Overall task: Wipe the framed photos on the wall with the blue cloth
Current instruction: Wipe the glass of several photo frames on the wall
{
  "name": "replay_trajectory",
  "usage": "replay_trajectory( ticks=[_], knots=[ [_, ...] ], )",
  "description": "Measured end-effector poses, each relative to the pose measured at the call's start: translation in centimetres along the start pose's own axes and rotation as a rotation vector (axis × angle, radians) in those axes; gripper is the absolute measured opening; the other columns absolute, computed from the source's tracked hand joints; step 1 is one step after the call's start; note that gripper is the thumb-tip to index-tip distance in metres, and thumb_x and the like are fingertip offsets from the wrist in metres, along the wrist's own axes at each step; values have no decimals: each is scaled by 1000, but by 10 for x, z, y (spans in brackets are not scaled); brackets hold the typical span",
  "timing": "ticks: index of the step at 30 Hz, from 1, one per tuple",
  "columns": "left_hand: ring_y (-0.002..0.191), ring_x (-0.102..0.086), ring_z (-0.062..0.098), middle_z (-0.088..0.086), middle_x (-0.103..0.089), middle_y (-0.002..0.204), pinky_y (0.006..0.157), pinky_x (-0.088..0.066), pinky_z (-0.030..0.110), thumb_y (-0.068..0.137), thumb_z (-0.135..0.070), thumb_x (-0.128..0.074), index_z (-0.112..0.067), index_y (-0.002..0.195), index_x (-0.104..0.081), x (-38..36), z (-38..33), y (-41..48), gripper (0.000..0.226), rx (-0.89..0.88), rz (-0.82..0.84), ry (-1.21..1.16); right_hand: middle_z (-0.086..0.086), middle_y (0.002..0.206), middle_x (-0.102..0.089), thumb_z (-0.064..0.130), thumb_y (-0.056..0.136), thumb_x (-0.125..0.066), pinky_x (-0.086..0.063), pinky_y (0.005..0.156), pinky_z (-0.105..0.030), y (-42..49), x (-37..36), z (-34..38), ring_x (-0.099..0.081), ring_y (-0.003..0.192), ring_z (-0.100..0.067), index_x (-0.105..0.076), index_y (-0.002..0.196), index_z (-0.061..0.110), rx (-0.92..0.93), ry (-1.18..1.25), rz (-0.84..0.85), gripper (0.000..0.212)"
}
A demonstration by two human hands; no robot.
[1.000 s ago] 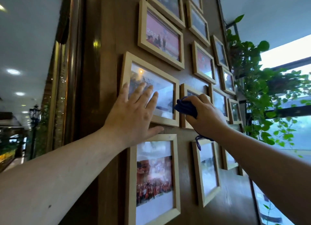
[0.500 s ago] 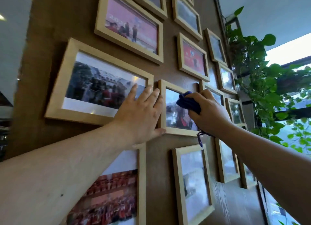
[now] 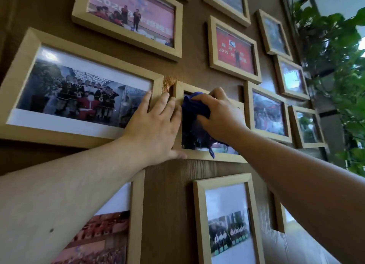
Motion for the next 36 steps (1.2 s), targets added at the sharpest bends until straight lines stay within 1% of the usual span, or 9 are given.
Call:
replay_trajectory(
  ticks=[3, 9, 17, 20, 23, 27, 29, 32, 36],
  knots=[
    [146, 5, 33, 18, -5, 160, 115, -2, 61, 70, -87, -29, -8, 150, -6, 2, -2, 2, 115, 5, 15, 16, -2, 116, -40, 35, 84, -60, -45, 61, -30, 3, -11, 8, -49, 83, -18, -43, 131, 33, 18, 14, -18, 51],
    [147, 0, 31, 15, -12, 159, 115, -3, 61, 70, -85, -37, -11, 150, -9, 1, -6, 4, 112, 32, 48, -32, -2, 120, -40, 39, 84, -57, -25, 50, -19, -14, -16, -27, -43, 78, -15, -41, 133, 36, 8, -84, -1, 51],
    [147, -3, 31, 16, -14, 159, 115, -4, 62, 71, -83, -40, -8, 149, -7, -2, -6, 2, 113, 34, 52, -59, -10, 117, -43, 37, 85, -55, -48, 63, -40, -35, -14, -86, -50, 80, -27, -43, 126, 29, -290, -177, 35, 43],
    [146, -5, 31, 17, -15, 158, 114, -5, 63, 71, -82, -42, -7, 149, -8, -2, -8, 4, 113, 40, 56, -60, -11, 118, -42, 36, 86, -54, -44, 58, -34, -31, -13, -76, -48, 78, -23, -43, 125, 28, -285, -178, 50, 42],
    [146, -6, 31, 17, -18, 158, 115, -5, 63, 71, -82, -43, -7, 149, -10, -3, -9, 6, 113, 48, 41, -68, -6, 121, -39, 36, 86, -56, -34, 53, -23, -25, -10, -40, -45, 79, -15, -42, 128, 33, -150, -82, 81, 44],
    [146, -6, 31, 17, -18, 157, 115, -6, 62, 72, -81, -44, -7, 149, -10, -4, -11, 6, 111, 60, 42, -49, -1, 117, -40, 35, 84, -58, -47, 65, -28, -27, -13, 17, -49, 85, -16, -43, 129, 31, 58, 8, 88, 47],
    [146, -7, 31, 16, -19, 157, 115, -6, 62, 72, -80, -45, -8, 149, -10, -3, -11, 6, 111, 64, 36, -49, -1, 117, -42, 36, 84, -57, -49, 67, -30, -32, -13, 18, -50, 86, -17, -43, 130, 31, 61, 34, 94, 47],
    [146, -6, 31, 17, -17, 158, 115, -7, 63, 72, -80, -44, -7, 149, -9, -3, -10, 7, 112, 53, 42, -54, -1, 119, -43, 38, 84, -56, -33, 55, -18, -46, -14, -8, -47, 78, -13, -45, 127, 33, 107, -51, 138, 44],
    [146, -4, 31, 18, -15, 158, 114, -7, 63, 72, -82, -43, -5, 149, -8, -3, -9, 6, 114, 38, 59, -62, 1, 117, -43, 41, 83, -57, -29, 51, -18, -62, -14, -53, -47, 76, -15, -46, 125, 35, -70, -91, 149, 44]
  ],
)
Point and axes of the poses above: each hand's wrist, its own y-axis towards the middle knuckle, its own x-axis out of the back of the hand, z = x × y, the point moved 3 cm from there along y, towards the middle knuckle
